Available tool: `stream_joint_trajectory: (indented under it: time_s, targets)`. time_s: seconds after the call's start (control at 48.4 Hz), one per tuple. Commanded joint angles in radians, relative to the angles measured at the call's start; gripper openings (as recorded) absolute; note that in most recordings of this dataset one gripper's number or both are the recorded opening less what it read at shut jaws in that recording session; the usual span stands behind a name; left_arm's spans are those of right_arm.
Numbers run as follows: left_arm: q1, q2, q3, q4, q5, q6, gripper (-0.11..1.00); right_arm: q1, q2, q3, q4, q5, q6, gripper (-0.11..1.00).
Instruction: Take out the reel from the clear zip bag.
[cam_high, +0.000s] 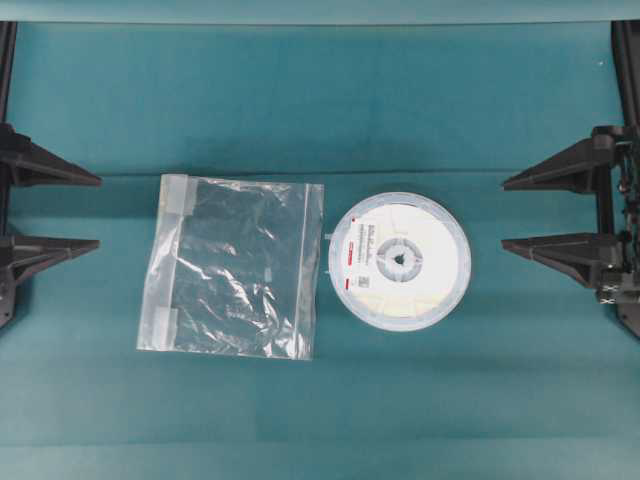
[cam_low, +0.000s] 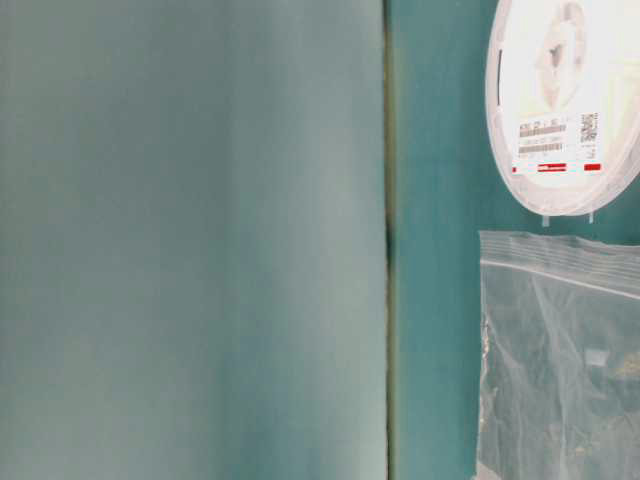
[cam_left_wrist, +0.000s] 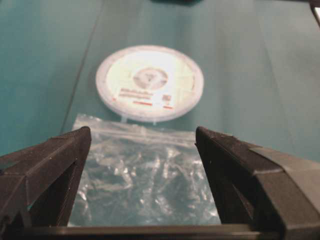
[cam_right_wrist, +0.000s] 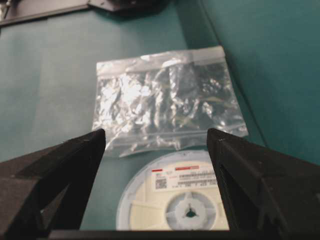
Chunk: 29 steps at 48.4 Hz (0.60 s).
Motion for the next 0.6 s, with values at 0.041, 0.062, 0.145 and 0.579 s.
stream_joint_trajectory:
  time_s: [0.041, 0.062, 0.145, 0.579]
  targets:
    - [0.0, 0.008, -0.028, 0.002, -0.008, -0.005, 0.92, 0.002, 0.005, -0.012, -0.002, -0.005, 0.003, 0.89]
    - [-0.002, 0.006, -0.028, 0.002, -0.008, -0.006, 0.92, 0.002, 0.006, -0.012, -0.003, -0.005, 0.003, 0.89]
    - [0.0, 0.008, -0.026, 0.002, -0.003, -0.011, 0.92, 0.002, 0.005, -0.009, -0.003, -0.005, 0.003, 0.89]
    - [0.0, 0.014, -0.025, 0.002, -0.003, -0.012, 0.92, 0.002, 0.006, 0.017, 0.006, -0.008, 0.015, 0.89]
